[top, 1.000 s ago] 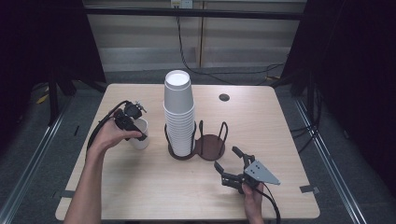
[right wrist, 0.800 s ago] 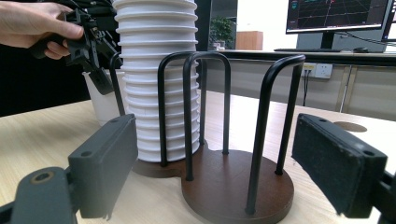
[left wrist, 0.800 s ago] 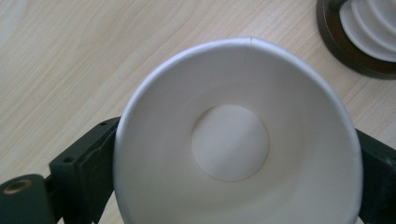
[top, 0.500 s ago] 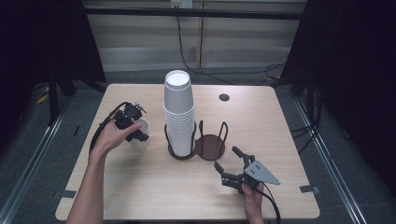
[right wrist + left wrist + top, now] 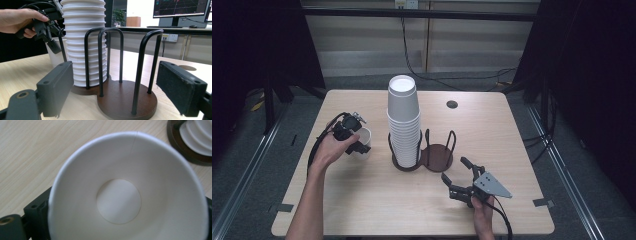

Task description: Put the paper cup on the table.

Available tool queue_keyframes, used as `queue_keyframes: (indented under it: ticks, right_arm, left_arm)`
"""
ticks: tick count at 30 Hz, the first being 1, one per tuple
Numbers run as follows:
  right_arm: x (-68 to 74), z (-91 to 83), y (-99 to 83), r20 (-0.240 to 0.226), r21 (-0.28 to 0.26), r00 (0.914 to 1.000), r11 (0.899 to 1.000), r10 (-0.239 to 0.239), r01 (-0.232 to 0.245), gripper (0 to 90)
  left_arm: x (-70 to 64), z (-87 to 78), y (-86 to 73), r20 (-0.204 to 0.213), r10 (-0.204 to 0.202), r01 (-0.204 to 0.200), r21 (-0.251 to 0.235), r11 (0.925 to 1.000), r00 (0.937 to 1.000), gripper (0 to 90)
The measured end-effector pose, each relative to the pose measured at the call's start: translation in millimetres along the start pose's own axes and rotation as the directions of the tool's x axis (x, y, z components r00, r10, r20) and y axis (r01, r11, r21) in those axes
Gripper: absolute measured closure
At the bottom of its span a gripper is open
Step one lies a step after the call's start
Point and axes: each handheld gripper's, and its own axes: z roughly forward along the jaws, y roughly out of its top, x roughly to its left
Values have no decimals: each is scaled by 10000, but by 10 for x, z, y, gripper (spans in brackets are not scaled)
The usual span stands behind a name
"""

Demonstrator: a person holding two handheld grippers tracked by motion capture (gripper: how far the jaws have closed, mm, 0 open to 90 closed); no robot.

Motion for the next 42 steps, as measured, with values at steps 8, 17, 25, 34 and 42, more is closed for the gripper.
queue_keyframes:
  ticks: [8,17,25,34,42]
  right_arm:
    - [0,0,0,-2,-1,10000,10000,-5,5,137]
    - [0,0,0,-1,0,10000,10000,-3,3,136]
    - [0,0,0,2,2,10000,10000,1,-1,136]
    - [0,-1,0,14,9,10000,10000,-7,7,135]
    - [0,0,0,2,-2,10000,10000,-2,2,134]
  left_arm:
    - [47,8,-148,418,13,-7,-137,9999,9991,127]
    - [69,-10,-332,661,-37,58,-308,9995,9978,140]
    - [74,-63,-480,834,-199,285,-1029,9943,9963,162]
    - [-1,-153,-647,616,-565,679,-2016,9771,9965,159]
    - [-89,-158,-789,587,-1128,1252,-2980,9463,9919,159]
